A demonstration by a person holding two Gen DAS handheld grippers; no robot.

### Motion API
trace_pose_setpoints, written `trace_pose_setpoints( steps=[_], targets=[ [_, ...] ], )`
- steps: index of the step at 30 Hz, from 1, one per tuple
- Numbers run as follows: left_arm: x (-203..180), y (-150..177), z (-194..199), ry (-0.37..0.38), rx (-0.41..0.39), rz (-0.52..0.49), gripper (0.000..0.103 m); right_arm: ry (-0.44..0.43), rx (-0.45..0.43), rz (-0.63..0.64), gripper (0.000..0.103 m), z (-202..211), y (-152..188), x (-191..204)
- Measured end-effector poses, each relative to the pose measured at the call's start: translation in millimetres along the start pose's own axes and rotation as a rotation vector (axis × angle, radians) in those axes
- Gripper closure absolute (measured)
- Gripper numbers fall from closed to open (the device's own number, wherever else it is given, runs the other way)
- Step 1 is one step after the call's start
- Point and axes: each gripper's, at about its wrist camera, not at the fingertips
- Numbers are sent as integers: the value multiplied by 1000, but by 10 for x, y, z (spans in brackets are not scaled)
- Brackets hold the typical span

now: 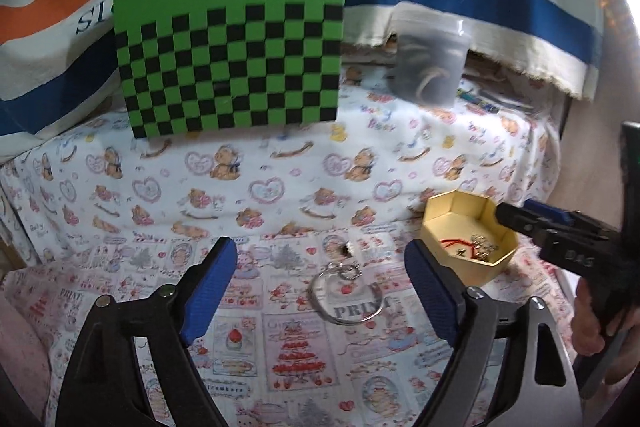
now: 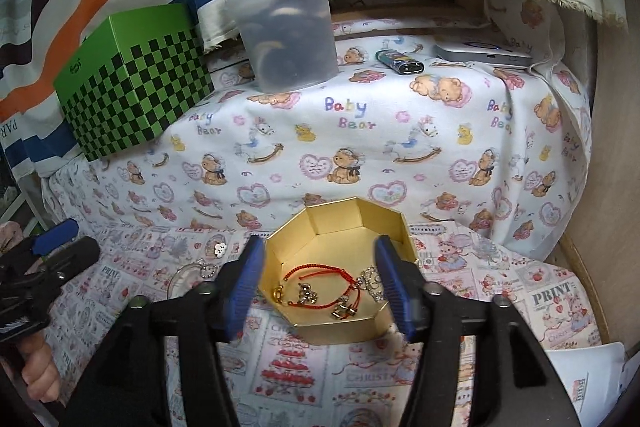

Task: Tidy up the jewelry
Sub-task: 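Withdraw both open tools from the yellow box toward the silver bangle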

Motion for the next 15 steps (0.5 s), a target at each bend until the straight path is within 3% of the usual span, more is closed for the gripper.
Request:
trace_pose_setpoints(
  steps=[5,8,15],
  targets=[
    [-20,77,-223,-7,48,-8,16,14,5,-6,23,-30,9,-3],
    [-74,125,-461,78,151,-28,16,20,4,-18,20,-42,8,-27],
    [-252,156,-817,15,240,-115,16,40,26,-19,20,-81,5,-41]
  ],
)
Point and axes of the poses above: each gripper's, at about its wrist camera, not at the fingertips, and z roughly against the way its jaws point, x to its left, y to its underside, and after that the axes turned 7 degrees about x, right-handed
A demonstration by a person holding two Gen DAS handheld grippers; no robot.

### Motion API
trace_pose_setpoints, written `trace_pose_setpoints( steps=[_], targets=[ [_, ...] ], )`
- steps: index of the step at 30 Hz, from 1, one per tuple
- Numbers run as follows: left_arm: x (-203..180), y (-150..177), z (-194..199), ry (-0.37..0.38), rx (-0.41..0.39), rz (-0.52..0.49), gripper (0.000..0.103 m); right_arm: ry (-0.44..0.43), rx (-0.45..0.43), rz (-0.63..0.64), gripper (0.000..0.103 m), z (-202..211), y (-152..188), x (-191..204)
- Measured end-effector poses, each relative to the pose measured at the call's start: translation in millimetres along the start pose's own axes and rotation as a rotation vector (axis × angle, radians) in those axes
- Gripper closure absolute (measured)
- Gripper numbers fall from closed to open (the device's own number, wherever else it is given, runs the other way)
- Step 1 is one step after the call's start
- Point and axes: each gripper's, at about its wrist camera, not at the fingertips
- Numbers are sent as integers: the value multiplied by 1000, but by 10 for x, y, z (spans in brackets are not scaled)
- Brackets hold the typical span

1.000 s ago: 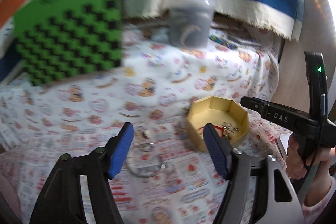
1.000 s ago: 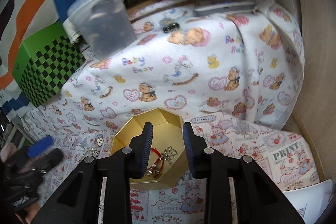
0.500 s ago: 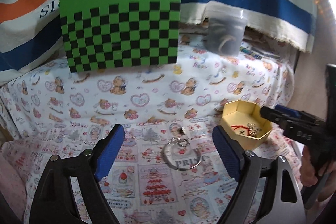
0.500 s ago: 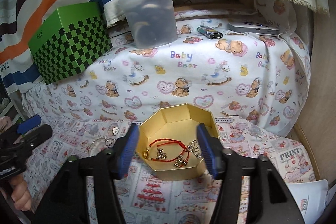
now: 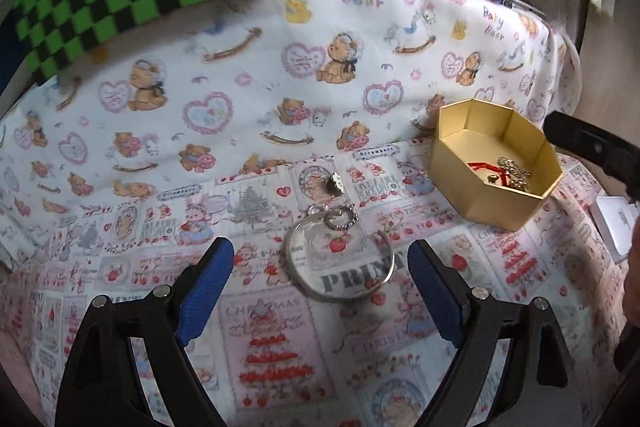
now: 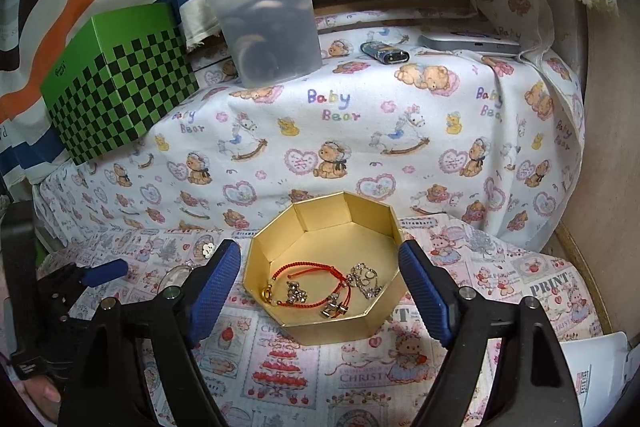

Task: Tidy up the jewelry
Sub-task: 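Withdraw both open tools from the yellow box toward the silver bangle, then close the left tool on the silver bangle while the right tool grasps a small silver charm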

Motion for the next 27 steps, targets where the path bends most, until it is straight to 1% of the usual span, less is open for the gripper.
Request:
trace_pose_setpoints(
  steps=[2,5,7,9,10,12,13,14,19,21,23,27],
  targets=[
    [-20,-34,-78,6,21,-7,16,21,-2,24,20,1,9,42],
    [-40,-54,-208,1,55,-18,16,7,10,39,20,-4,13,81],
    [-24,-55,-277,6,78,-4,16,8,11,45,20,-4,15,100],
    [20,-67,-334,49,102,44,22,12,12,53,20,-8,16,111],
    [43,-68,-343,67,104,66,23,17,13,56,20,-14,18,115],
    [42,-70,-346,61,99,68,30,21,18,57,20,-32,18,104],
    [33,-70,-352,54,99,67,32,25,22,53,20,-43,18,95],
    [32,-68,-349,49,98,66,37,25,25,51,20,-58,16,82],
    [19,-66,-342,52,98,69,37,28,30,31,20,-62,3,39],
    [88,-42,-313,51,101,84,37,27,27,21,20,-49,-5,22],
    [211,21,-201,59,98,106,37,25,25,14,20,-35,-13,12],
    [305,90,5,58,63,144,37,18,20,8,20,-15,-16,7]
  ],
)
Point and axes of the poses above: each gripper's, at about its wrist camera, not at the fingertips, and z roughly against the way its jaws point, x to its left, y to its underside, and after that the axes turned 7 degrees about x, right-handed
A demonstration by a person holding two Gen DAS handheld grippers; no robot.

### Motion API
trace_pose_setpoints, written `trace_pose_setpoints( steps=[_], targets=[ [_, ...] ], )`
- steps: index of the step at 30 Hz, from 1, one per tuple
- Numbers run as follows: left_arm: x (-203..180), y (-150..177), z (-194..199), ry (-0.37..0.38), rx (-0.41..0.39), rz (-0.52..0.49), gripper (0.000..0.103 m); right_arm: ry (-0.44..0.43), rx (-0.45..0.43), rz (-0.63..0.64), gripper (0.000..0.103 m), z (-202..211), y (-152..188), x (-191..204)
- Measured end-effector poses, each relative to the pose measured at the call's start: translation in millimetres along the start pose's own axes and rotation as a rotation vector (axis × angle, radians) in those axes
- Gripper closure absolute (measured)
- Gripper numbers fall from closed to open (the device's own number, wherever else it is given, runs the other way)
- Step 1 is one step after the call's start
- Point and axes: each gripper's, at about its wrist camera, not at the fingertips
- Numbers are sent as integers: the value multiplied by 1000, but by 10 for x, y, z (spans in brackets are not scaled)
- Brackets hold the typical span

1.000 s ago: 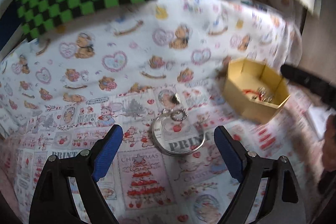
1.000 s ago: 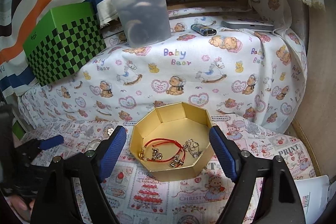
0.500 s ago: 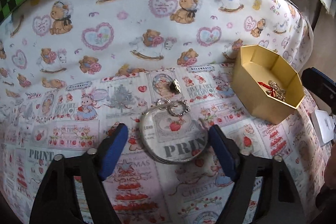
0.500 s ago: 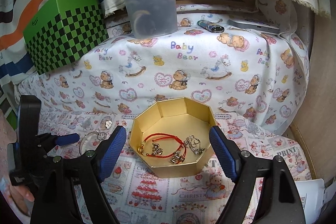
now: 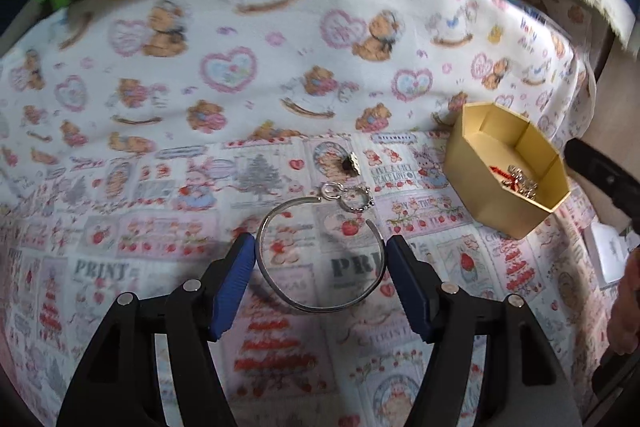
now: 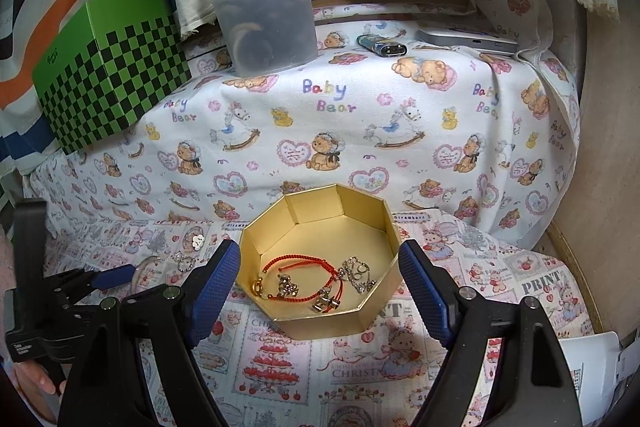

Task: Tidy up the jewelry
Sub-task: 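Close the left tool on the silver bangle while the right tool grasps a small silver charm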

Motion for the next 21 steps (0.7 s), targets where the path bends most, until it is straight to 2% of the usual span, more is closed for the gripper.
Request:
trace_pose_setpoints(
  steps=[4,11,17,21],
  targets=[
    [12,42,268,-21,-65,3,37,1,-3,10,20,13,17,33],
    [254,-30,685,28,-196,65,37,-17,-11,58,20,62,67,193],
    [480,-80,679,8,-200,117,37,-85,-6,134,20,131,76,529],
    [669,-104,606,-23,-192,175,37,-155,60,149,20,21,-21,800]
  ],
)
Point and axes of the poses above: each gripper's, at about its wrist camera, not at the fingertips, and z roughly against the way its jaws point, x to its left, y to its underside, and after that the axes turned 7 degrees about x, right-handed
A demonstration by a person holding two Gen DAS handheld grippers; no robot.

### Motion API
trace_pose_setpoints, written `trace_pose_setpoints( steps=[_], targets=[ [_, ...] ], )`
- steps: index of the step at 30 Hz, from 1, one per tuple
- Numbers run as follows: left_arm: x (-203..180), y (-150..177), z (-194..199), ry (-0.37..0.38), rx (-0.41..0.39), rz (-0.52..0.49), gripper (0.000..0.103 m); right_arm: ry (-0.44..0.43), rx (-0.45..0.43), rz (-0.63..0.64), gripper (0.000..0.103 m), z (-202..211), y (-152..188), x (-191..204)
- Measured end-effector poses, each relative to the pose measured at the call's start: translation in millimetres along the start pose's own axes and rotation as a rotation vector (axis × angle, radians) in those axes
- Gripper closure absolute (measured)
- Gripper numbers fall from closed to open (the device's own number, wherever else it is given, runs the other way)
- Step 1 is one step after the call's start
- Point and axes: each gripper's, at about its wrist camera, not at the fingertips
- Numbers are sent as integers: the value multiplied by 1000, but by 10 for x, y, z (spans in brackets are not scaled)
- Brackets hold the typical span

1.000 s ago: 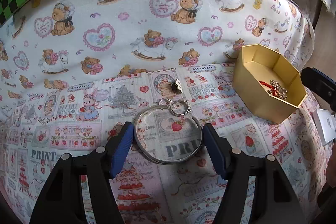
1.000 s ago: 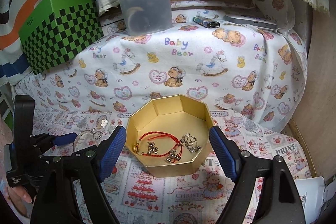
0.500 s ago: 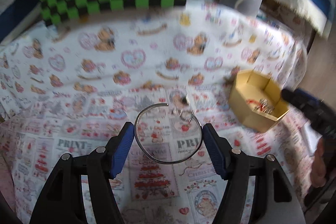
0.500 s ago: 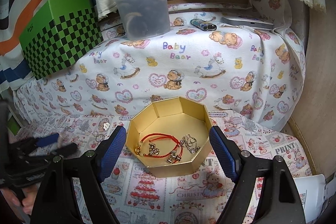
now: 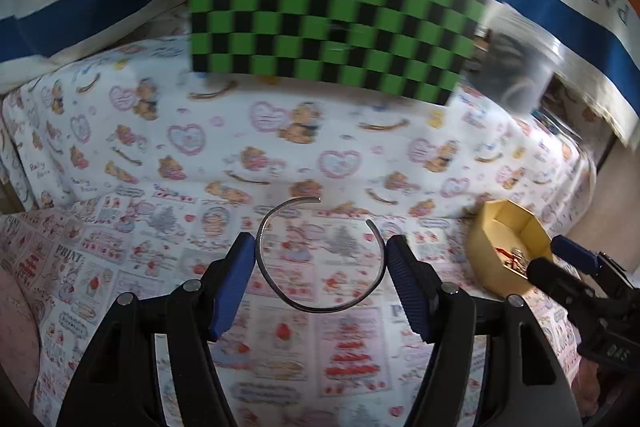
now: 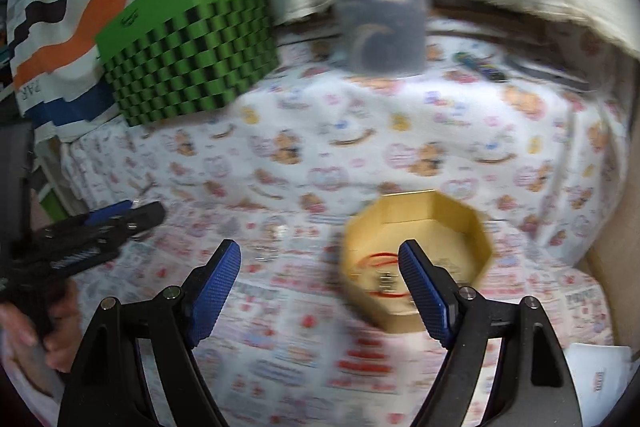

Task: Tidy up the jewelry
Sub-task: 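Close the left tool on the silver bangle while the right tool grasps a small silver charm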

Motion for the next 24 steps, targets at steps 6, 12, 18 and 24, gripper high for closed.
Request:
trace_pose_setpoints(
  steps=[6,12,18,24],
  targets=[
    [252,-30,-45,2,38,74,37,16,127,61,42,-436,-198,364],
    [334,-54,8,-7,18,92,37,109,221,95,66,-902,-300,535],
    [403,-62,-28,-59,24,103,37,156,259,89,72,-1258,-381,529],
    [414,-76,-6,-63,16,105,37,177,290,79,89,-1489,-395,469]
  ],
)
Point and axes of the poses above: each gripper's, at about its wrist camera, not at the fingertips, and z roughly against the way its jaws point, x to its left, y to its underside, and after that the axes turned 7 degrees about x, right-handed
